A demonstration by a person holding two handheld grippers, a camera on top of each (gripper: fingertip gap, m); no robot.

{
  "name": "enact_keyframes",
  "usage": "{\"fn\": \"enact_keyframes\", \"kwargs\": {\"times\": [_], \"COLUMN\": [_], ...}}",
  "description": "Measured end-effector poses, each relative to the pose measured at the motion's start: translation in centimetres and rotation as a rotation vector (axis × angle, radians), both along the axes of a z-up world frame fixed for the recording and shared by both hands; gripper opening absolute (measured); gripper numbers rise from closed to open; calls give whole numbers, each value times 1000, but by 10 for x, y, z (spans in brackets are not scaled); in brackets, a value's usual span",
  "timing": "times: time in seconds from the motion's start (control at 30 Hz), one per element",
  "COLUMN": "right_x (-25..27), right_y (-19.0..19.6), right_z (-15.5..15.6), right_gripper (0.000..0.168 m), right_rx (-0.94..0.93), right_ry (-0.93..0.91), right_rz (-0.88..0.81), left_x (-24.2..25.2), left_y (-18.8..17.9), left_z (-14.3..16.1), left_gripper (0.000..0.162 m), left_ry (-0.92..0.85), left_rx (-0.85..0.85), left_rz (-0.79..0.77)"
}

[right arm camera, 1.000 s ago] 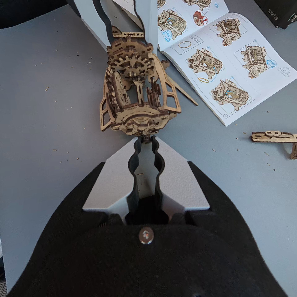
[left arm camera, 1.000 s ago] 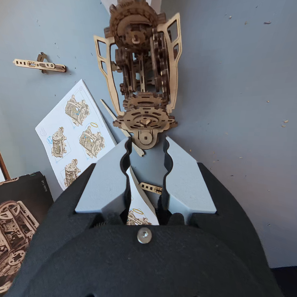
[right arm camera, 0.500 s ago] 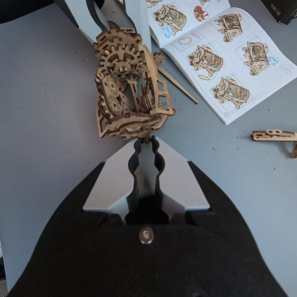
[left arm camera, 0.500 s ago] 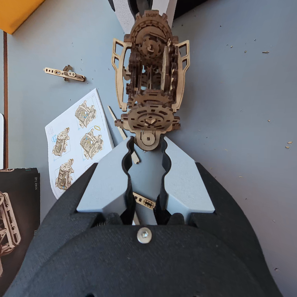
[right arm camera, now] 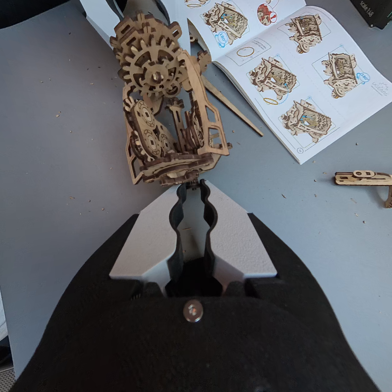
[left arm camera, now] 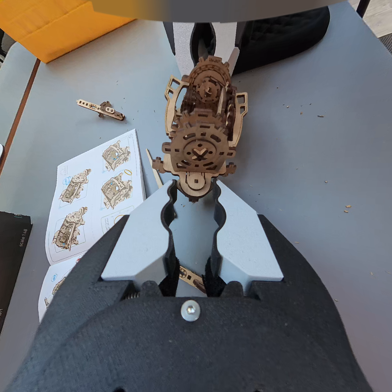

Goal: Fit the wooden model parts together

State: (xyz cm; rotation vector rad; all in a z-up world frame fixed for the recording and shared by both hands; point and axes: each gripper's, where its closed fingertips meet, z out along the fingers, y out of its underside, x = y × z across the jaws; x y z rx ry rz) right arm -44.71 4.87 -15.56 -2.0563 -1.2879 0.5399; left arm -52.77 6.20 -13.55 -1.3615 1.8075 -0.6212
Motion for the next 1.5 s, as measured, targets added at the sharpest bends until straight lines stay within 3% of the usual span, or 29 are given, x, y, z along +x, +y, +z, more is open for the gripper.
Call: {"fn": "enact_keyframes", "kwargs": {"times": [0.57, 0.83, 1.03, 1.2, 1.5], "right_x": [-3, -3, -2, -2, -3], "right_y": [-8, -8, -9, -11, -12], "right_z": [0, 1, 2, 1, 0], "right_gripper": [12, 12, 12, 12, 12], "right_rx": [5, 16, -44, -76, -78], "right_ry": [3, 0, 32, 29, 28], "right_rz": [79, 67, 43, 41, 56], "left_x": [1, 0, 0, -1, -1], "left_y": [-11, -11, -11, -11, -15], "left_z": [-6, -11, -13, -8, -3], "left_gripper": [31, 32, 32, 32, 32], "left_ry": [-54, -4, 30, -3, -57], "left_rx": [-3, 6, 187, 217, 156], "left_rz": [-100, -62, -95, -80, -64]}}
